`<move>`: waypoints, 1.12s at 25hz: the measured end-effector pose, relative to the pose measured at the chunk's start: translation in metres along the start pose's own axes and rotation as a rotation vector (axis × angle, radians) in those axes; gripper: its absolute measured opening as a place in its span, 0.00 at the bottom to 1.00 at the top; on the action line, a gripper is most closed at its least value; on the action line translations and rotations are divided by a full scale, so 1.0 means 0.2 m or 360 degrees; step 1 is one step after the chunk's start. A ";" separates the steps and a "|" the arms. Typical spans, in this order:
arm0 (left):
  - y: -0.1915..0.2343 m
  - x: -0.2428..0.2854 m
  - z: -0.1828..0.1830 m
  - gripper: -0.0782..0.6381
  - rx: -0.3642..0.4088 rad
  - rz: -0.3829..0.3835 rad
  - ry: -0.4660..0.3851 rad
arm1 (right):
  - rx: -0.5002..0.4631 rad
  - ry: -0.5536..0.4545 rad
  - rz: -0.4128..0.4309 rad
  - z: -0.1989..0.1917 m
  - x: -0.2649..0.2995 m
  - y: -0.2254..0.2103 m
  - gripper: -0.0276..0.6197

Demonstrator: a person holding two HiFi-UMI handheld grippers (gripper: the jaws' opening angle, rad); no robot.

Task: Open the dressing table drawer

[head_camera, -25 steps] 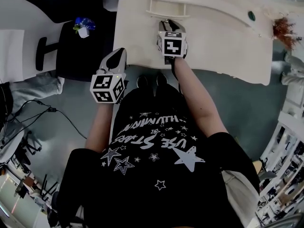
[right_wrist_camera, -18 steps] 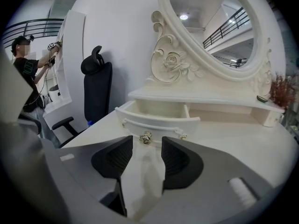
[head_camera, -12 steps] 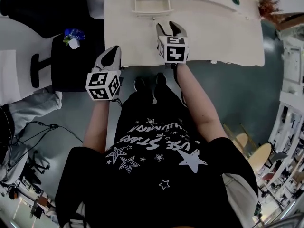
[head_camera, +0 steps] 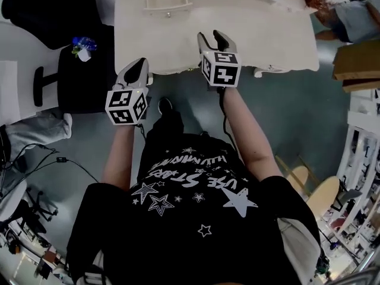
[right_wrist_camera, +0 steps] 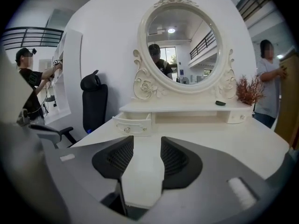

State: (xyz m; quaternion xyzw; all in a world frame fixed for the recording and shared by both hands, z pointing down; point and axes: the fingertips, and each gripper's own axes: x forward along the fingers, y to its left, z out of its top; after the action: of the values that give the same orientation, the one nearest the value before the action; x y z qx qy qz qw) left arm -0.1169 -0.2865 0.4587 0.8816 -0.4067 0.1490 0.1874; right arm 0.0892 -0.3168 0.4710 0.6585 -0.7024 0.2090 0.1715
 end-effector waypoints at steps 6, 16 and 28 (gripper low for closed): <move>-0.35 -0.11 -0.10 0.11 0.0008 0.0046 -0.0043 | -0.0002 -0.0066 0.0044 -0.11 -0.35 -0.17 0.32; -0.92 -0.34 -0.30 0.11 0.0008 0.0062 -0.0071 | -0.0011 -0.0085 0.0127 -0.38 -0.86 -0.36 0.09; -1.21 -0.52 -0.38 0.11 0.0054 -0.0030 -0.0063 | -0.0001 -0.0089 0.0090 -0.52 -1.24 -0.45 0.09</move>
State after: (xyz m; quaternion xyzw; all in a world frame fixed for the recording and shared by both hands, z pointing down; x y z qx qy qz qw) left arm -0.0043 -0.0380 0.4329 0.8912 -0.3996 0.1365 0.1656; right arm 0.1944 -0.0565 0.4375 0.6439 -0.7252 0.1952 0.1460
